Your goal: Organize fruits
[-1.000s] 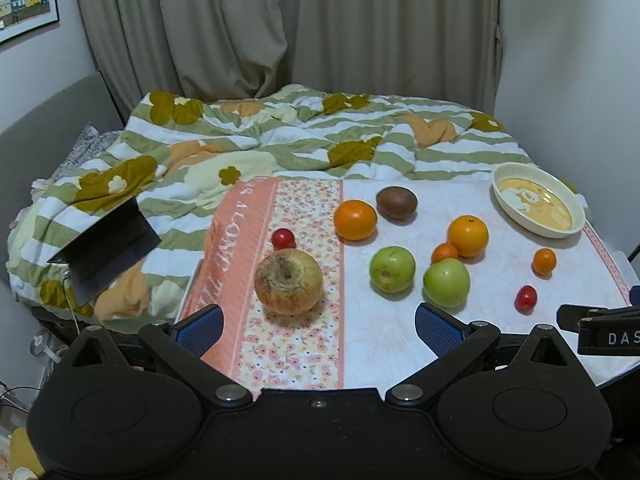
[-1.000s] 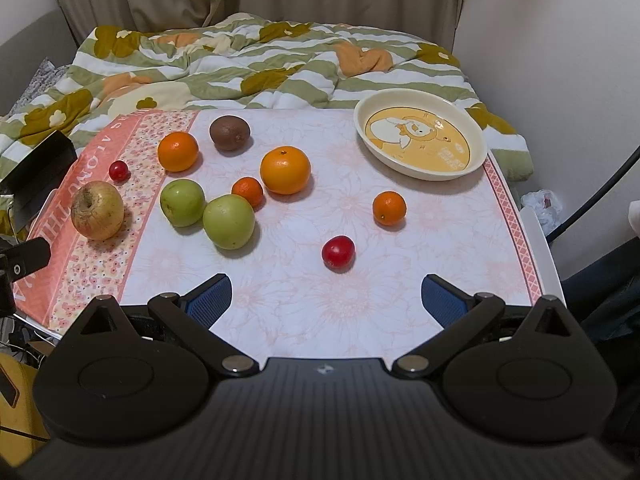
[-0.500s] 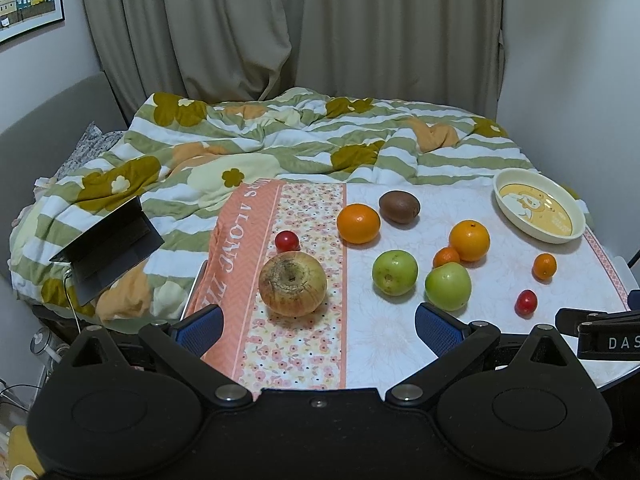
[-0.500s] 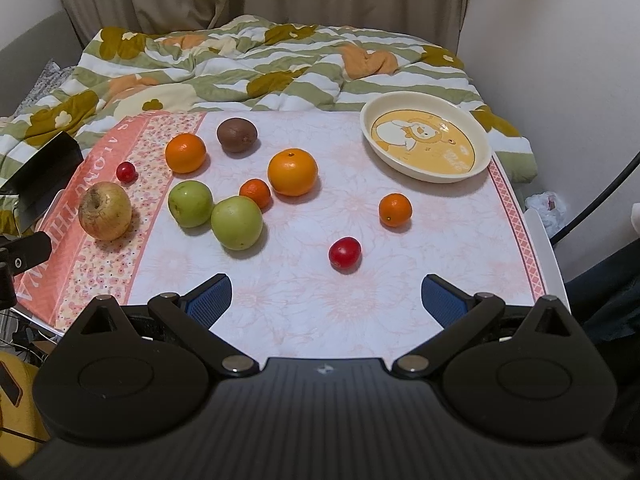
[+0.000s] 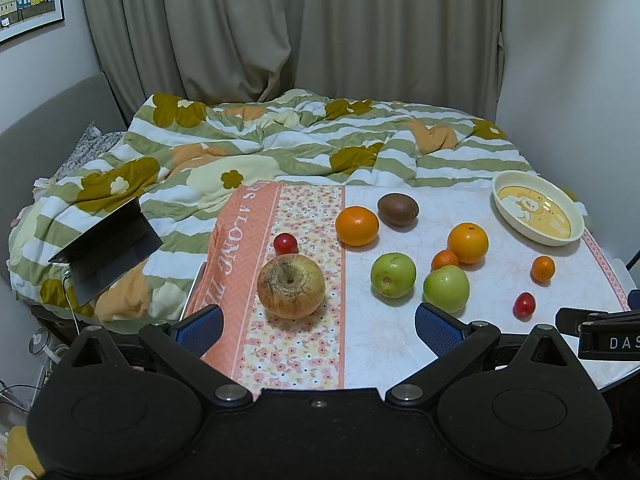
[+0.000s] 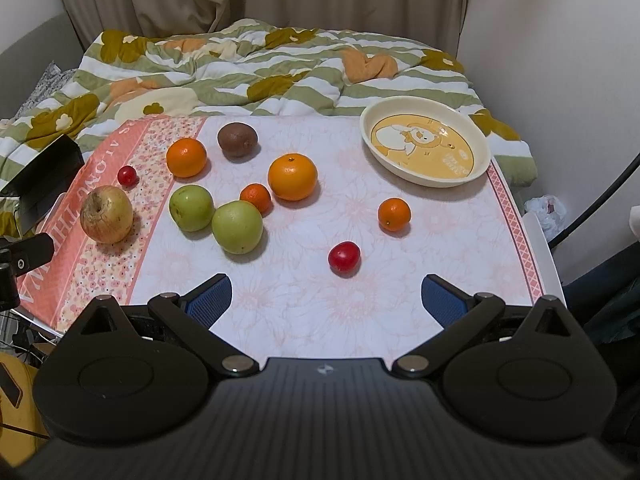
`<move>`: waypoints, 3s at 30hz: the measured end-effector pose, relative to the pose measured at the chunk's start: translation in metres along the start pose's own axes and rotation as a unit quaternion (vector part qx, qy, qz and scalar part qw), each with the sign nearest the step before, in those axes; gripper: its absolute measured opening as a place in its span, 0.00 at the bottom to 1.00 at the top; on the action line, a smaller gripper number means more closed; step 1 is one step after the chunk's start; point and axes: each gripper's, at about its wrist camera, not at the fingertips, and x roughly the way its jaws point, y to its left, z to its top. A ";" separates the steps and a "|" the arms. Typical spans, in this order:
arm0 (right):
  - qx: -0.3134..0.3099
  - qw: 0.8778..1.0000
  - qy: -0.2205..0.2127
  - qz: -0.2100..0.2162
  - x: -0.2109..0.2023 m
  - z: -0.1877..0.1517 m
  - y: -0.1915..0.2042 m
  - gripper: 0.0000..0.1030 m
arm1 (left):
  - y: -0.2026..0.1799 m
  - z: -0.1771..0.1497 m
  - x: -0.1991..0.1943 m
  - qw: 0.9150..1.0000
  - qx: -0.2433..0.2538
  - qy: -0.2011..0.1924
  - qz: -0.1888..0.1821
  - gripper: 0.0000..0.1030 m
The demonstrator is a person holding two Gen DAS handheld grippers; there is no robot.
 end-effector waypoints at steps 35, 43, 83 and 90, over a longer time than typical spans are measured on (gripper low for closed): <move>-0.001 1.000 -0.006 0.004 -0.002 0.004 0.002 1.00 | 0.014 0.004 0.001 1.000 -0.002 -0.009 -0.005 1.00; -0.005 1.000 -0.005 0.011 -0.001 0.013 0.022 1.00 | 0.034 0.010 0.013 1.000 0.017 -0.013 0.002 1.00; -0.044 0.996 0.003 0.078 0.155 0.018 0.061 0.89 | 0.034 -0.005 0.172 0.993 0.108 0.030 -0.028 0.77; -0.060 0.994 0.008 0.093 0.159 0.019 0.064 0.83 | 0.036 -0.004 0.171 0.994 0.096 0.032 -0.027 0.77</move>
